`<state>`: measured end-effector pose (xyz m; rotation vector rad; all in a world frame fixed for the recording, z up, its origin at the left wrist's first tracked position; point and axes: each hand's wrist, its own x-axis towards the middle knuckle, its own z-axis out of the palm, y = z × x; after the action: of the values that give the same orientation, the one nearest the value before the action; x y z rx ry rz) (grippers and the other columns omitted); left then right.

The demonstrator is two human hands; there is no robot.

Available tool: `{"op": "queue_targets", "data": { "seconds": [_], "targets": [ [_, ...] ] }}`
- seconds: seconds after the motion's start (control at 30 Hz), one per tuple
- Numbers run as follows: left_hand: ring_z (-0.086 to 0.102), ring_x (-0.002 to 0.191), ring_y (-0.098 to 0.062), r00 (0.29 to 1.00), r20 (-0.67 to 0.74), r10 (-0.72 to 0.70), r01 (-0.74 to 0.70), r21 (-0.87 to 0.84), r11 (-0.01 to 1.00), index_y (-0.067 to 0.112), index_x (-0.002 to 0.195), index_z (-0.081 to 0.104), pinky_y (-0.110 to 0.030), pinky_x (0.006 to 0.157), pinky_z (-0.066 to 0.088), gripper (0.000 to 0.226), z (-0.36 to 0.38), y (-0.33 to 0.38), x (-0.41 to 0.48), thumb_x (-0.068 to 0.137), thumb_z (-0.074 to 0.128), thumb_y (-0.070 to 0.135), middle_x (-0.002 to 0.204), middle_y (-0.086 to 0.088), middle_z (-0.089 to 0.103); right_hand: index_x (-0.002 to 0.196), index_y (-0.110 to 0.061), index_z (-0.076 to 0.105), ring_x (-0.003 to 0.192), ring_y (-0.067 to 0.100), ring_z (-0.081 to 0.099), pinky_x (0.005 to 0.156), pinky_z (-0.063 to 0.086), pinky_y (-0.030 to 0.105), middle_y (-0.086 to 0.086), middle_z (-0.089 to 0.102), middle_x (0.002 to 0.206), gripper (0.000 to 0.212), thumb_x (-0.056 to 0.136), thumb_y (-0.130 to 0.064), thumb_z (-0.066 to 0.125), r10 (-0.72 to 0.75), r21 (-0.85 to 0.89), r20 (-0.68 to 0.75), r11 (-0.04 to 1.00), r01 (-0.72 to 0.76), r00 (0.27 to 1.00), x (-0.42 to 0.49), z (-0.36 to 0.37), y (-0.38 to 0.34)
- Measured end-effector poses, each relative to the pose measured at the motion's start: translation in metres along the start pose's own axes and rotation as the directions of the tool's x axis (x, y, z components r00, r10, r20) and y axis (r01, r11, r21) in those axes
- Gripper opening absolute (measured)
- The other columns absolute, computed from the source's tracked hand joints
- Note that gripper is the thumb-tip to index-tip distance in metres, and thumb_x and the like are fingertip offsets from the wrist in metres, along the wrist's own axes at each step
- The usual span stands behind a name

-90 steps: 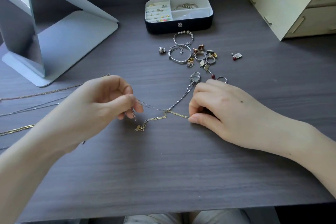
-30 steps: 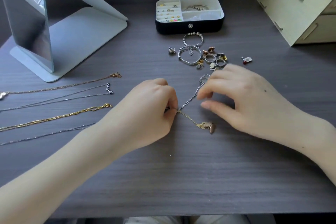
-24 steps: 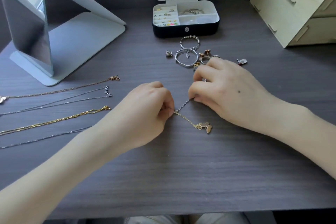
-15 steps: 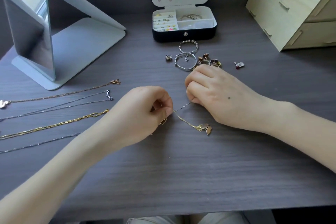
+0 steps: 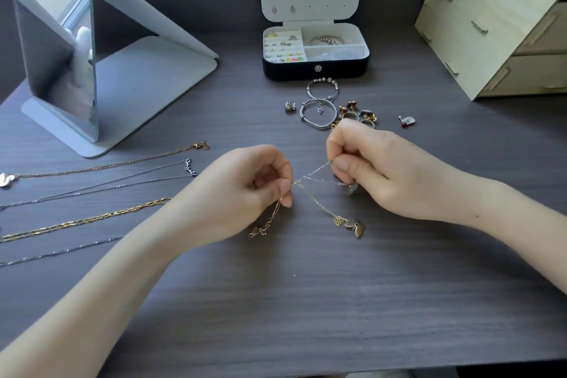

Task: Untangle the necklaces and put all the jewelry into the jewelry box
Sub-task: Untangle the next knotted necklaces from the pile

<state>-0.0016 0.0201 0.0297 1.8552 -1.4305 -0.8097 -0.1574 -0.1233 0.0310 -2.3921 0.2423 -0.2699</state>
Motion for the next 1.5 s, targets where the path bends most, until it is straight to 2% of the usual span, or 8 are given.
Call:
{"op": "queue_targets", "data": {
  "seconds": [0.33, 0.57, 0.67, 0.8, 0.97, 1.2, 1.4, 1.5],
  "targets": [
    [0.047, 0.059, -0.014, 0.987, 0.153, 0.041, -0.06, 0.122, 0.991, 0.023, 0.078, 0.057, -0.017, 0.054, 0.036, 0.02, -0.004, 0.003, -0.006, 0.09, 0.057, 0.007, 0.072, 0.016, 0.066, 0.076, -0.027, 0.044, 0.074, 0.007, 0.051, 0.065, 0.04, 0.018, -0.012, 0.054, 0.065, 0.019, 0.09, -0.015, 0.05, 0.199, -0.241, 0.195, 0.959, -0.15, 0.96, -0.031, 0.005, -0.049],
    [0.047, 0.064, -0.017, 0.981, 0.184, 0.058, -0.091, 0.178, 0.98, 0.026, 0.078, 0.056, -0.018, 0.057, 0.036, 0.02, -0.004, 0.004, -0.01, 0.089, 0.059, 0.009, 0.073, 0.018, 0.065, 0.1, -0.033, 0.054, 0.06, 0.003, 0.052, 0.069, 0.045, 0.02, -0.011, 0.063, 0.065, 0.013, 0.092, -0.026, 0.048, 0.332, -0.178, 0.064, 0.932, -0.316, 0.941, -0.039, 0.022, -0.051],
    [0.049, 0.065, -0.021, 0.979, 0.189, 0.071, -0.105, 0.176, 0.979, 0.027, 0.078, 0.055, -0.024, 0.06, 0.039, 0.02, -0.005, 0.003, -0.01, 0.089, 0.06, 0.01, 0.072, 0.018, 0.066, 0.115, -0.035, 0.05, 0.072, 0.012, 0.049, 0.077, 0.046, 0.028, -0.012, 0.052, 0.07, 0.023, 0.092, -0.038, 0.046, 0.351, -0.287, -0.065, 0.89, -0.354, 0.934, -0.039, 0.022, -0.05],
    [0.05, 0.065, -0.021, 0.978, 0.193, 0.085, -0.118, 0.168, 0.979, 0.028, 0.079, 0.054, -0.029, 0.063, 0.041, 0.014, -0.005, 0.002, -0.009, 0.088, 0.058, 0.017, 0.073, 0.019, 0.067, 0.098, -0.031, 0.047, 0.087, 0.02, 0.057, 0.077, 0.045, 0.03, -0.01, 0.049, 0.073, 0.021, 0.089, -0.05, 0.047, 0.383, -0.446, -0.09, 0.81, -0.381, 0.919, -0.037, 0.021, -0.047],
    [0.051, 0.063, -0.02, 0.976, 0.196, 0.093, -0.12, 0.129, 0.984, 0.029, 0.078, 0.053, -0.026, 0.059, 0.04, 0.004, -0.006, 0.002, -0.009, 0.079, 0.052, 0.025, 0.071, 0.019, 0.067, 0.085, -0.029, 0.046, 0.071, 0.011, 0.041, 0.069, 0.034, 0.028, -0.013, 0.043, 0.066, 0.014, 0.092, -0.041, 0.048, 0.344, -0.414, -0.056, 0.846, -0.335, 0.937, -0.037, 0.018, -0.038],
    [0.05, 0.06, -0.008, 0.978, 0.191, 0.079, -0.104, 0.125, 0.987, 0.024, 0.079, 0.055, -0.015, 0.056, 0.035, 0.022, -0.006, 0.001, -0.008, 0.086, 0.059, 0.004, 0.068, 0.014, 0.067, 0.075, -0.028, 0.051, 0.068, -0.002, 0.05, 0.059, 0.036, 0.013, -0.011, 0.056, 0.07, 0.016, 0.076, -0.043, 0.045, 0.321, -0.175, -0.138, 0.923, -0.342, 0.937, -0.036, -0.004, -0.04],
    [0.051, 0.061, -0.009, 0.976, 0.193, 0.095, -0.12, 0.12, 0.985, 0.023, 0.082, 0.058, -0.015, 0.056, 0.036, 0.016, -0.006, -0.001, -0.007, 0.087, 0.061, 0.007, 0.07, 0.012, 0.068, 0.076, -0.026, 0.055, 0.071, 0.01, 0.061, 0.071, 0.049, 0.032, -0.008, 0.064, 0.075, 0.017, 0.074, -0.041, 0.048, 0.345, -0.013, -0.134, 0.937, -0.35, 0.929, -0.037, -0.013, -0.039],
    [0.049, 0.061, -0.008, 0.975, 0.2, 0.101, -0.125, 0.113, 0.986, 0.028, 0.084, 0.059, -0.016, 0.056, 0.037, 0.007, -0.006, -0.002, -0.008, 0.081, 0.055, 0.023, 0.071, 0.017, 0.068, 0.075, -0.026, 0.054, 0.067, 0.008, 0.061, 0.066, 0.048, 0.029, -0.008, 0.065, 0.071, 0.016, 0.073, -0.041, 0.048, 0.347, -0.009, -0.132, 0.936, -0.351, 0.928, -0.036, -0.009, -0.036]
  ]
}}
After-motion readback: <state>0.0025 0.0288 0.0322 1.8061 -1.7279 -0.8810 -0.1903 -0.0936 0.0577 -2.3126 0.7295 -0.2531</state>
